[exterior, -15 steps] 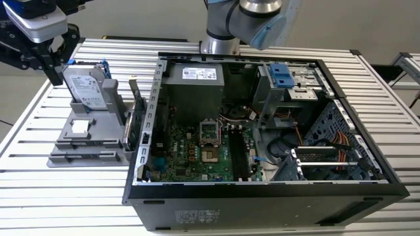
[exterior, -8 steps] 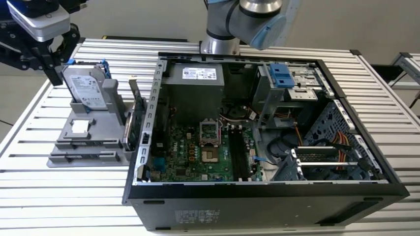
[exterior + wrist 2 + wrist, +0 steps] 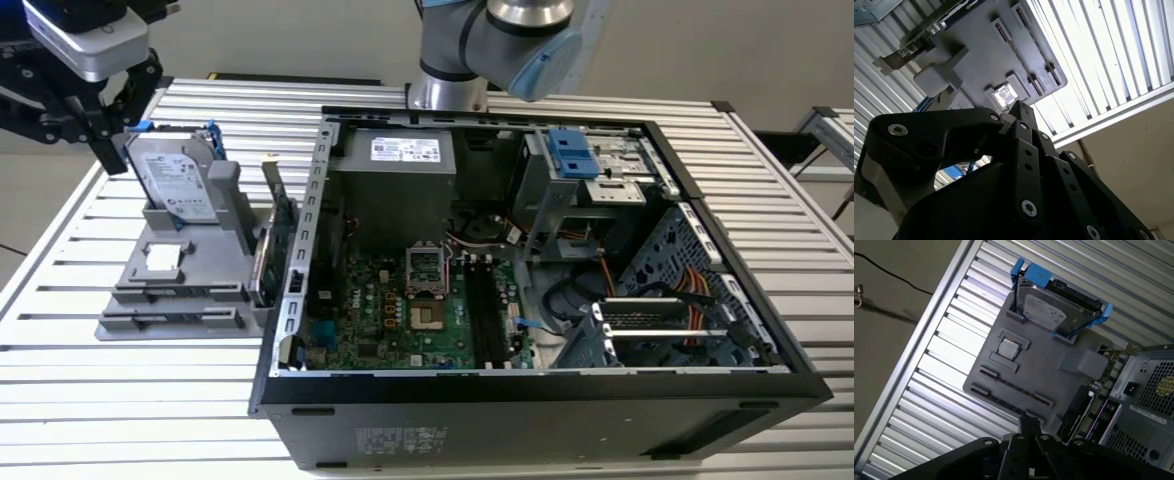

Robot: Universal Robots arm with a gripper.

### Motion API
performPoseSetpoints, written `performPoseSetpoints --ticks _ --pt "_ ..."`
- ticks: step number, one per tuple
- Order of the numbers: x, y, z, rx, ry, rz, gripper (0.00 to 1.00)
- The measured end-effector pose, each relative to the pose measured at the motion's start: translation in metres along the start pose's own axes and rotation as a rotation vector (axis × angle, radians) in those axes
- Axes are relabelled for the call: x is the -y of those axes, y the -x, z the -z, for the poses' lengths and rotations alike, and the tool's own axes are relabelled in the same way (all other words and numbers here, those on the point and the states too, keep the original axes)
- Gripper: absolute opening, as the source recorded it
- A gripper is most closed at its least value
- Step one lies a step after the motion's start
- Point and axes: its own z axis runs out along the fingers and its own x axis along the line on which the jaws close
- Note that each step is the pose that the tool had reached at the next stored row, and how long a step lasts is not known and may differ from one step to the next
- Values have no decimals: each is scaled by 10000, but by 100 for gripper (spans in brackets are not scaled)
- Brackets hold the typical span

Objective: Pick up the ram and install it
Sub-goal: 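Pick up the ram and move it above insertion slot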

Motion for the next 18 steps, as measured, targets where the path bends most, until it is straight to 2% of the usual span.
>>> performPoseSetpoints --ticks 18 --pt "0 -1 0 -61 5 1268 0"
